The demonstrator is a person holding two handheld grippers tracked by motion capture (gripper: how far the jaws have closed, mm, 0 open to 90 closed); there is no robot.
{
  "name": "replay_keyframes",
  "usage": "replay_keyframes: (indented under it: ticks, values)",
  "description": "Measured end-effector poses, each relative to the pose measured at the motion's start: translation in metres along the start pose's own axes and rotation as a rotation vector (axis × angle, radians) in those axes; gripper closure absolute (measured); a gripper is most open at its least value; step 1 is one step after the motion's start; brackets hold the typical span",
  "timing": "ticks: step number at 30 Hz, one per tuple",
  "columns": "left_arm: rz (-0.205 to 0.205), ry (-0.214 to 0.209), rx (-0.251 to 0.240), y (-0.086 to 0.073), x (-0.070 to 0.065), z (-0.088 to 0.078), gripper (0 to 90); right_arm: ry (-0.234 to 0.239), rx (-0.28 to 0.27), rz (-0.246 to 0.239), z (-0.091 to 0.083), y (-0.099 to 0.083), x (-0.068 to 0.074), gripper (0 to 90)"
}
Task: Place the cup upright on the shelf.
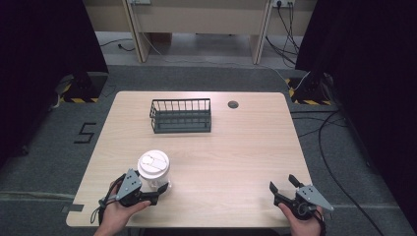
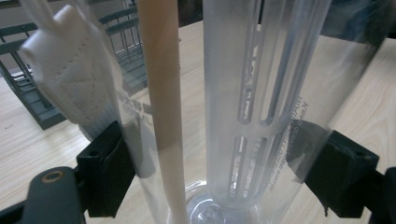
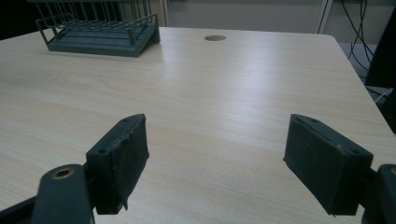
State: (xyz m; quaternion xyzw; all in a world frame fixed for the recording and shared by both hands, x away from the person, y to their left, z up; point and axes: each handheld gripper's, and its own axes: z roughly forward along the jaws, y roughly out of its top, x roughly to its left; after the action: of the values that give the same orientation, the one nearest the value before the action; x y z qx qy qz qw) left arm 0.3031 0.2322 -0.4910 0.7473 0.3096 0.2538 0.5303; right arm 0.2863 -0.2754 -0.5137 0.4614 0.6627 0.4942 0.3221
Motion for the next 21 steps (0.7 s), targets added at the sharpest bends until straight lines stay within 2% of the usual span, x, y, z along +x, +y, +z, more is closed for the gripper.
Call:
replay_keyframes:
  ticks: [21]
  values:
    - [0.008, 0.0, -0.025, 0.022, 0.005, 0.015, 17.8, 0.003, 0.001, 0.009, 0.0, 0.0, 0.0, 22.3]
